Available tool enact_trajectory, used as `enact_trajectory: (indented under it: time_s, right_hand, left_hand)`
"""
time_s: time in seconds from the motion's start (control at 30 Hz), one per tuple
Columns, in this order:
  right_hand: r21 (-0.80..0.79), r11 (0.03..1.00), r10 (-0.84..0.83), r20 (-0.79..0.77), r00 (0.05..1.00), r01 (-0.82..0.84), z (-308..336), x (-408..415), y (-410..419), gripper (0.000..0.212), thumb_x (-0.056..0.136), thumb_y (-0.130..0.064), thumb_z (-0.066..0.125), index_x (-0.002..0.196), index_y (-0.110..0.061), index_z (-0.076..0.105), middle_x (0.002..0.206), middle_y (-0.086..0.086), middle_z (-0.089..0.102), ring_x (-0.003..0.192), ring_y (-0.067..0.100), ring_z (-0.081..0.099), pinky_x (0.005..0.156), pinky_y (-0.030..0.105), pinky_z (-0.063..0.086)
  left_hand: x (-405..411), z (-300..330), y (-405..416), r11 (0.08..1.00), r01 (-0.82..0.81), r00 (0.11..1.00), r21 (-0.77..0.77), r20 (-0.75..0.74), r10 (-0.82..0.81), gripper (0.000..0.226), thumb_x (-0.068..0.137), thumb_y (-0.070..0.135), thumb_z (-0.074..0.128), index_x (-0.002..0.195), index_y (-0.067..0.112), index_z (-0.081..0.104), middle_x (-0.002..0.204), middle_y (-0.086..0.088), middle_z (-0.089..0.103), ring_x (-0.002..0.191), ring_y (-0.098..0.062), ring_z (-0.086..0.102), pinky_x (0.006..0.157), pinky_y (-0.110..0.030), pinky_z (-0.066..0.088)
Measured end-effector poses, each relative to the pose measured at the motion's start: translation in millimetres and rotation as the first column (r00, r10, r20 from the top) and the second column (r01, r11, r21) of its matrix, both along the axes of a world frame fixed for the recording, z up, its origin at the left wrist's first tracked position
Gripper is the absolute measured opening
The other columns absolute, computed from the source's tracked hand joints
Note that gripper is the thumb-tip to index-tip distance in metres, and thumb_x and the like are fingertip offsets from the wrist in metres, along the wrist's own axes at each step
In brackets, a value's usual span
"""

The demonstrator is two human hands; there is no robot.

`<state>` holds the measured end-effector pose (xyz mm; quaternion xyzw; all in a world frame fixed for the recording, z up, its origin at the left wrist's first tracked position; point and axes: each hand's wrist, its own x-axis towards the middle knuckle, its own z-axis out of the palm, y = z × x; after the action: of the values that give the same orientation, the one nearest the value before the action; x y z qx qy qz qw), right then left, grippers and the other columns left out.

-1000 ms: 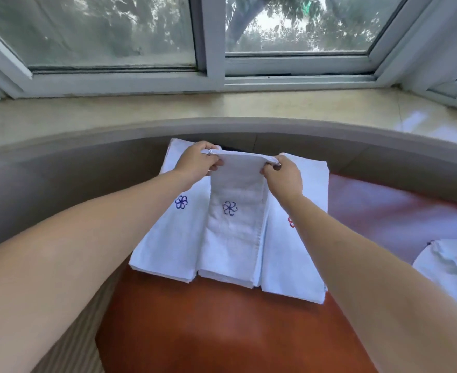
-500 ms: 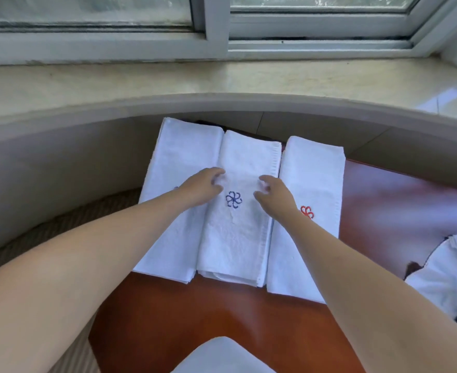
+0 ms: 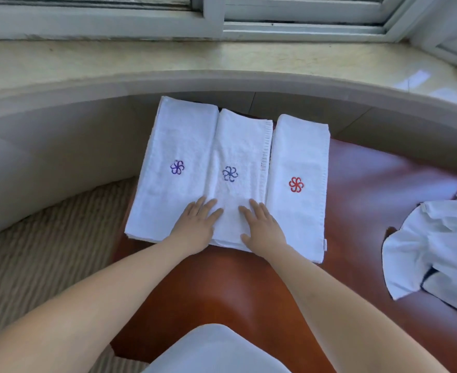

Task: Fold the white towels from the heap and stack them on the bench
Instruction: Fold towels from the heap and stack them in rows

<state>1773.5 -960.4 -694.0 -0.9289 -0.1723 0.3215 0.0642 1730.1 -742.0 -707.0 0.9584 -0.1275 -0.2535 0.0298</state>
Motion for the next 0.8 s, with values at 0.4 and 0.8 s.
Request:
enact_trajectory:
  time_s: [0.4, 0.8]
  right_hand:
    - [-0.048, 0.998, 0.025, -0.094, 0.995, -0.029, 39, -100, -51, 0.076, 0.099, -0.038, 0.055, 0.163, -0.019, 0.018, 0.166, 0.007, 0.023, 0.151, 0.027, 0.024, 0.121, 0.041, 0.029]
    - [0.069, 0.973, -0.226, 0.124, 0.966, 0.219, 108, -239, -254, 0.07, 0.101, -0.042, 0.054, 0.162, -0.023, 0.026, 0.169, 0.0, 0.02, 0.154, 0.025, 0.02, 0.123, 0.041, 0.027]
  left_hand:
    - [-92, 31, -40, 0.985, -0.154, 0.975, -0.081, -0.172, 0.138, 0.066, 0.103, 0.043, 0.046, 0.162, 0.031, 0.018, 0.165, -0.006, 0.028, 0.152, -0.028, 0.022, 0.123, -0.042, 0.022]
    - [-180, 107, -250, 0.995, -0.036, 0.999, -0.096, -0.006, 0.036, 0.068, 0.099, 0.046, 0.052, 0.159, 0.036, 0.024, 0.168, 0.0, 0.018, 0.152, -0.027, 0.023, 0.121, -0.048, 0.022]
